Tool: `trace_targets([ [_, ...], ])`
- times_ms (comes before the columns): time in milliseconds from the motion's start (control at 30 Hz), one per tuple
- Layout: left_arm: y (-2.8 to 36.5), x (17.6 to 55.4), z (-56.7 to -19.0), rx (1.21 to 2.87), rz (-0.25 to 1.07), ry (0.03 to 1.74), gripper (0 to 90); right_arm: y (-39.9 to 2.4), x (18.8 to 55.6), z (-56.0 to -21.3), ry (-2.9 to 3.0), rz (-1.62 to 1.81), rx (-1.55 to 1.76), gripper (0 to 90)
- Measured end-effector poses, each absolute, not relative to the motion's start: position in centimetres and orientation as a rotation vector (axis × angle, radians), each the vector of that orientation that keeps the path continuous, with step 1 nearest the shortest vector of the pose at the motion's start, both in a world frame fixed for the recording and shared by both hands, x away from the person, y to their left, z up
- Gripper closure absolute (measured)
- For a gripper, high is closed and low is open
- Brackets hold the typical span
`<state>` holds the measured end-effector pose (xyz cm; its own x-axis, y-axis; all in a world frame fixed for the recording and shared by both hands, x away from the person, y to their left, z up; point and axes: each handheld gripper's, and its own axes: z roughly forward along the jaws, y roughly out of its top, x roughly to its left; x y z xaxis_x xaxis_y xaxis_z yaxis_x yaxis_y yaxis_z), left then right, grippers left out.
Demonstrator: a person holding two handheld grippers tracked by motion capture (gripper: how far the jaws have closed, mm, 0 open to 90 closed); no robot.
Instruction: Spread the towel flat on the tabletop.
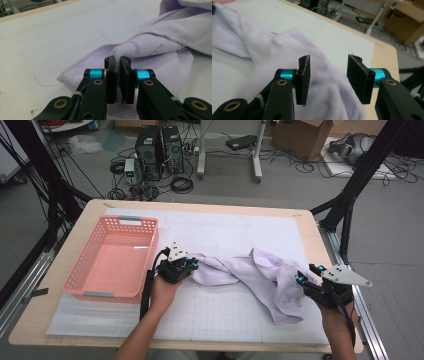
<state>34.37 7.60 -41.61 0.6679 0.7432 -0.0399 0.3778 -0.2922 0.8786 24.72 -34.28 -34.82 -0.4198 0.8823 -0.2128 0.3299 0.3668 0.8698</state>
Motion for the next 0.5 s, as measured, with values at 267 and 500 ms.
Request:
trace_targets([
  [267, 7.9, 34.2, -42.2, 1.882, 0.418, 0.847, 84.1, -29.1, 26.0, -36.9, 2.262, 1.052, 0.871, 47.7],
  [500, 8.0, 34.3, -42.3, 1.871, 0.416, 0.856, 84.1, -26.2, 28.5, -42.2, 2.396, 0.921, 0.898, 45.9],
])
